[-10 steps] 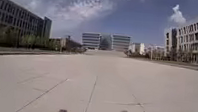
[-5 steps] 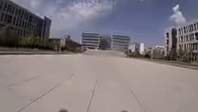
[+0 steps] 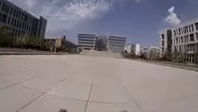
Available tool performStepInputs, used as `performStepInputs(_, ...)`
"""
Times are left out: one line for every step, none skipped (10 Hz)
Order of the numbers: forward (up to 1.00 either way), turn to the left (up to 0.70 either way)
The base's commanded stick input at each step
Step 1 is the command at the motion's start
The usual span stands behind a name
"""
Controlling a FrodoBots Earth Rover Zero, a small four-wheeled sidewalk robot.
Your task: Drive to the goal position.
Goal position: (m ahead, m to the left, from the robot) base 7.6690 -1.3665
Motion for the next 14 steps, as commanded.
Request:
performStepInputs(0.70, 0.00)
performStepInputs(0.70, 0.00)
performStepInputs(0.70, 0.00)
performStepInputs(0.70, 0.00)
performStepInputs(0.70, 0.00)
performStepInputs(0.70, 0.00)
performStepInputs(0.70, 0.00)
performStepInputs(0.70, 0.00)
performStepInputs(0.70, 0.00)
performStepInputs(0.70, 0.00)
performStepInputs(0.70, 0.00)
performStepInputs(0.70, 0.00)
performStepInputs(0.70, 0.00)
performStepInputs(0.70, 0.00)
